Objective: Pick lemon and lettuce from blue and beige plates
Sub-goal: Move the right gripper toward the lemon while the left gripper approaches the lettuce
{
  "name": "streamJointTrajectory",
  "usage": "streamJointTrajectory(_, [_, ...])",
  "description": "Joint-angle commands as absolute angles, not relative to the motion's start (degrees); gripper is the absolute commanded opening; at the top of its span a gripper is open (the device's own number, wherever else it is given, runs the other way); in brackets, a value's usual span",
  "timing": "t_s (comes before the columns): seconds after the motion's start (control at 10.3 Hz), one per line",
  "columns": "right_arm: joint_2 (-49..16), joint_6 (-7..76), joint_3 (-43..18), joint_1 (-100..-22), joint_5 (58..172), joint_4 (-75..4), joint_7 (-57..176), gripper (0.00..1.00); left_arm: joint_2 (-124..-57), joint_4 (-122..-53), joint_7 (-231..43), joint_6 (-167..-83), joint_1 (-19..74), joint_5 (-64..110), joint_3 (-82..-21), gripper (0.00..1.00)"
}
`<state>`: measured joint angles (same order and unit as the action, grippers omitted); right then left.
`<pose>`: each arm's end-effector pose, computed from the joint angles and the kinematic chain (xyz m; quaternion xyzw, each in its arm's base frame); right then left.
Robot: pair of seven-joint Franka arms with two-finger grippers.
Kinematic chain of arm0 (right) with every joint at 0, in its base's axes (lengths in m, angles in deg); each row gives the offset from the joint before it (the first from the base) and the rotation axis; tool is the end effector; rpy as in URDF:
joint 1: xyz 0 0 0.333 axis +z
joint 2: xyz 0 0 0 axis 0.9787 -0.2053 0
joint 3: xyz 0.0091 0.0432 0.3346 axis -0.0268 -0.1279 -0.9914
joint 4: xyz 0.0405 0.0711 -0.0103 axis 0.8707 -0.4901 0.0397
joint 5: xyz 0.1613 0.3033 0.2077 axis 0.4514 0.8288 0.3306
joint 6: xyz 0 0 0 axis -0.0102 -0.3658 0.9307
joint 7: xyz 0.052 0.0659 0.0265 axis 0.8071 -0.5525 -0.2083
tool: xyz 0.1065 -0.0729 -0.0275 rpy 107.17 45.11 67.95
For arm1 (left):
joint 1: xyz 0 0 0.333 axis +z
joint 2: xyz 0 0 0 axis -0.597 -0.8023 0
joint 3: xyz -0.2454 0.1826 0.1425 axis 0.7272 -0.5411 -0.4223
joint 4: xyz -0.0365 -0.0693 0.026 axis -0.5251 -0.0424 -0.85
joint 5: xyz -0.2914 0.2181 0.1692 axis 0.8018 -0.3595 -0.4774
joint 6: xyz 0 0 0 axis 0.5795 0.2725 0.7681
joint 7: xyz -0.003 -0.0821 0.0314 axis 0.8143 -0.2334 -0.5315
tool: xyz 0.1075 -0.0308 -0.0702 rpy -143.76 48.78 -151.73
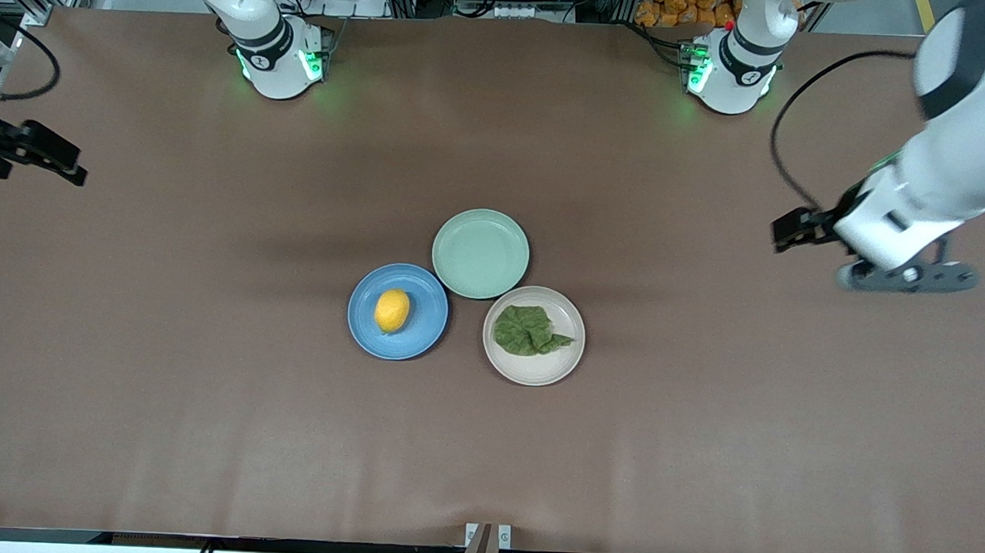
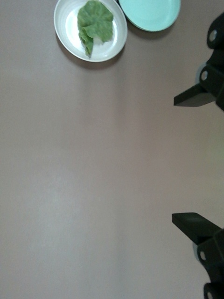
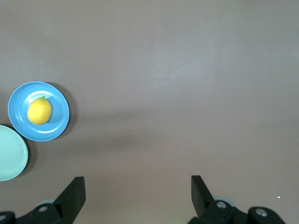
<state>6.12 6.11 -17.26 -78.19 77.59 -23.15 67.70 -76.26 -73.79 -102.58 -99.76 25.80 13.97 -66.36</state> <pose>0.5655 -0.0055 0.6302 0.9994 -0.0335 -0.0112 0.0042 0.6049 -0.1485 0.5449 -0.9991 -0.0076 0.0415 0.0086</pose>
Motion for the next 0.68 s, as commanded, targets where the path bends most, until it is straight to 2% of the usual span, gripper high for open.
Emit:
streamJointTrajectory(0.0, [3.57,7.05,-20.12,-77.37,77.51,-22.18,73.53,1.00,-82.14,-72.05,-109.49,-103.85,22.08,13.67,-66.50,1.00])
streamJointTrajectory(0.29, [-0.04,10.30,-24.25,-75.26,77.51,-22.18,83.89,1.00,-90.92,-69.52,-123.27,-113.69,16.63,13.67,-66.50,1.00])
streamJointTrajectory(0.58, [-4.95,14.08,-25.49,-72.98,81.18,-22.26,91.02,1.00,-97.17,-68.89,-133.48,-123.87,11.88,13.50,-66.68,1.00])
